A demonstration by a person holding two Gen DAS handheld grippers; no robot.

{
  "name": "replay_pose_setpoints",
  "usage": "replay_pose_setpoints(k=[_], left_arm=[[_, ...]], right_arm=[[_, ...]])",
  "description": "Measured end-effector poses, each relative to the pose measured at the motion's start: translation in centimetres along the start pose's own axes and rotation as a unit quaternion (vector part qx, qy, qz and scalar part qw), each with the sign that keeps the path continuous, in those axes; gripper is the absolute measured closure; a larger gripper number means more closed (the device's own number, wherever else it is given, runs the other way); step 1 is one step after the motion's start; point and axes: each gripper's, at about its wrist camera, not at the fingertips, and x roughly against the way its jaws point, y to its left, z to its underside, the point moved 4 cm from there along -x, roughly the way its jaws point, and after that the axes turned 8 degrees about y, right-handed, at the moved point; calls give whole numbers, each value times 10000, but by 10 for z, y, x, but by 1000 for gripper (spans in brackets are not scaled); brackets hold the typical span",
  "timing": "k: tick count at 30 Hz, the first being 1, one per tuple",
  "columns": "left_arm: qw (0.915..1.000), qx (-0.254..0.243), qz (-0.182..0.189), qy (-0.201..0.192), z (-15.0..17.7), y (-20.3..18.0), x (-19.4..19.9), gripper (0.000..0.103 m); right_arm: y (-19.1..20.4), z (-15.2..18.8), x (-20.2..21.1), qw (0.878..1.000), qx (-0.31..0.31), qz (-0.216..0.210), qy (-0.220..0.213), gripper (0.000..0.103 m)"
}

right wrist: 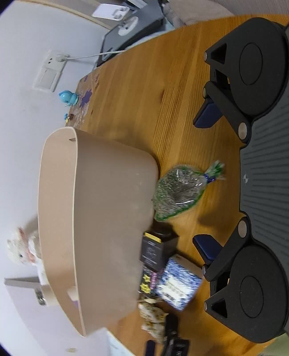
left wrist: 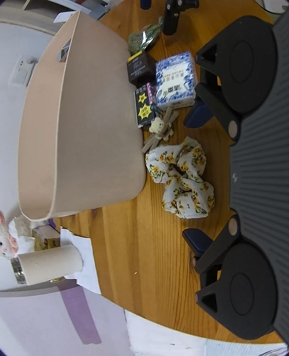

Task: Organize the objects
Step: 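Grasp the floral scrunchie with the left tool while the right tool grasps the green mesh bag, then lift both items over the beige basket and open both tools to release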

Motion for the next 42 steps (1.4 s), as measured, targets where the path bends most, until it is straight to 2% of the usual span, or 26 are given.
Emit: replay_pose_setpoints(k=[4,6,10,12,13,14,15,19,25,29,42], left_arm=[[9999,112,86,27,-2,3,-8,8],[10000,56,41,-20,-3,2,-9,10],[9999,-44,44,-134,-5,-1,-7,28],[9998,-102,84,-156,-6,-2,-5,40],[9997,-135,110,-172,-7,-3,-4,50],[9996,-157,119,-183,-7,-4,-3,60],[9996,-164,128,-199,-7,-5,-2,63],[9995,-144,163,-230,-5,-7,0,80],[9994,-194,215,-200,-2,-7,2,89],[9992,-207,261,-240,0,-8,8,89],[9961,-396,235,-754,2,-15,62,89]], right_arm=[[-1,-5,-11,9999,-154,-21,-59,0],[2,-6,-16,9999,-101,64,-74,7],[8,-6,-22,9999,-66,92,-98,15],[8,-6,-24,9999,-82,61,-124,25],[9,-6,-24,9998,-96,28,-152,28],[10,-5,-23,9998,-98,-10,-171,36],[11,-5,-22,9998,-89,-39,-193,47],[17,-3,-19,9997,105,10,-203,58],[16,1,-14,9998,119,-4,-139,62],[16,6,-6,9998,123,-23,-160,63],[13,6,63,9968,236,-25,-761,63]])
